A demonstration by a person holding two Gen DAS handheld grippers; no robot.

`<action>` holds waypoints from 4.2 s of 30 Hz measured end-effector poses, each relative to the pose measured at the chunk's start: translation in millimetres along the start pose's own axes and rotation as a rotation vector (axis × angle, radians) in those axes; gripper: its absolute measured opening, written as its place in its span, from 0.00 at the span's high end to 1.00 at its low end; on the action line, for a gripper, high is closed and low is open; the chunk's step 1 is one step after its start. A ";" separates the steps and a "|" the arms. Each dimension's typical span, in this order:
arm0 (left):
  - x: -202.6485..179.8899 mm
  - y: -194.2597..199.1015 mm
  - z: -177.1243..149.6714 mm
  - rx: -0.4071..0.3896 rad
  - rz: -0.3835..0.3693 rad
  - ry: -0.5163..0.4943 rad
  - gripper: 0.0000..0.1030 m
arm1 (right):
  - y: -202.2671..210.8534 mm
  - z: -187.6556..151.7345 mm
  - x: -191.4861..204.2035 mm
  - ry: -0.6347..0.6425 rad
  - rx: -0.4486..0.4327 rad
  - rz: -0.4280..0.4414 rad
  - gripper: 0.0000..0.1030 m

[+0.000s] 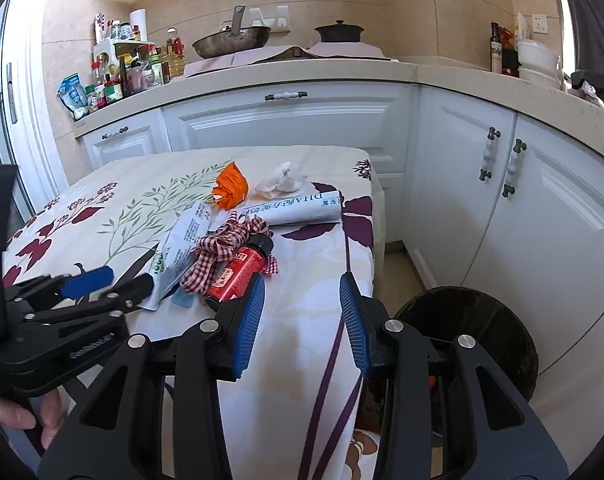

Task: Collect trash
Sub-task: 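Return both tools to the table and grasp the white tube with the left tool, then lift the white tube with the left tool while the right tool grasps the white printed packet, then carry the white tube and white packet over the black bin and open both tools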

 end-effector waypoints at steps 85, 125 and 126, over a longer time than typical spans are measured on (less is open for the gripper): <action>-61.7 51.6 30.8 -0.144 -0.236 -0.071 0.91 | 35.8 15.2 -40.5 -0.005 -0.063 -0.091 0.94; -280.1 -16.3 5.2 -0.054 -0.430 -0.279 0.84 | 45.6 -45.7 -248.7 -0.240 -0.027 -0.420 0.75; -279.9 -16.3 5.0 -0.054 -0.428 -0.278 0.82 | 45.0 -45.9 -249.1 -0.241 -0.025 -0.420 0.75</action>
Point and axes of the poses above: each gripper's, at about its wrist camera, not at the fingertips, and y roughly against the way its jaws point, x to its left, z to its top, the point moved 6 cm from there along -y, roughly the way its jaws point, and after that the axes turned 12 degrees about -x, right-handed, at the moved point
